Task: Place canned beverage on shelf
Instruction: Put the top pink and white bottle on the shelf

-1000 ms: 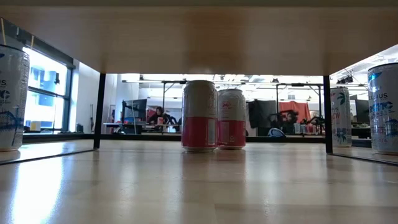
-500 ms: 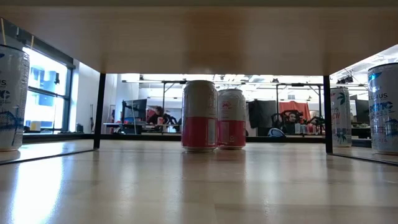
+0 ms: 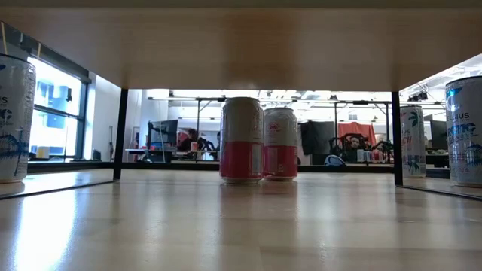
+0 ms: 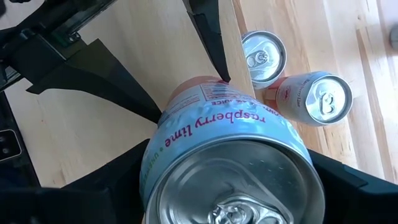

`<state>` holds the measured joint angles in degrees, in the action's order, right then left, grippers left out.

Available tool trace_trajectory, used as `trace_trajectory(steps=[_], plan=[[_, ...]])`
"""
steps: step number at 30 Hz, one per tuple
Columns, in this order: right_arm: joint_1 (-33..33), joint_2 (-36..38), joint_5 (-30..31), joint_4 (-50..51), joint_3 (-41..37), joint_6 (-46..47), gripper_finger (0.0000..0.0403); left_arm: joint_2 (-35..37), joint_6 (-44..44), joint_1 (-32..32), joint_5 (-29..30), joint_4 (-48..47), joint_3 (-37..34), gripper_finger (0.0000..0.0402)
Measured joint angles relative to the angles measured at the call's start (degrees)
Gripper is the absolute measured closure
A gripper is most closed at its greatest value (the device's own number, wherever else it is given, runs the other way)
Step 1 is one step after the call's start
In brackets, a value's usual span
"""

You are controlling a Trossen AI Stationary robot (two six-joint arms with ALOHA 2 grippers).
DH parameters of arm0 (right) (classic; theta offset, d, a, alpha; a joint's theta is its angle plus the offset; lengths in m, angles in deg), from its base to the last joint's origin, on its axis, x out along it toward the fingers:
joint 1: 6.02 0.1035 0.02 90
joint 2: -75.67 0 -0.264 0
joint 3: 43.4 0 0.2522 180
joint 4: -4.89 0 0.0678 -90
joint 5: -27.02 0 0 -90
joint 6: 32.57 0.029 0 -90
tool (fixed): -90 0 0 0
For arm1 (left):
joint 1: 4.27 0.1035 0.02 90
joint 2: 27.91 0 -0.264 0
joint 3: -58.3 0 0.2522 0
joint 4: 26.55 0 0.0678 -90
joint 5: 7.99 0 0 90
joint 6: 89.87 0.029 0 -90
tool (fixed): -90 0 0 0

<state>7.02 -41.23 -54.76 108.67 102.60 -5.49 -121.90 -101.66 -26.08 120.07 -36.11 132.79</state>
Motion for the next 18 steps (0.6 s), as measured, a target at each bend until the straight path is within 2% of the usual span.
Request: trace_trajectory(steps=[9,18], plan=[[0.0,-0.1,-0.9,-0.2,0.0,-0.5,0.01,0.5,0.4,-0.1,-0.3,-0.8,0.0,0.0147],[-0.1,-0.1,-3.4,-0.5,0.0,-4.8,0.01,4.7,1.6,-1.1,-0.1,-4.3,0.0,0.0147]])
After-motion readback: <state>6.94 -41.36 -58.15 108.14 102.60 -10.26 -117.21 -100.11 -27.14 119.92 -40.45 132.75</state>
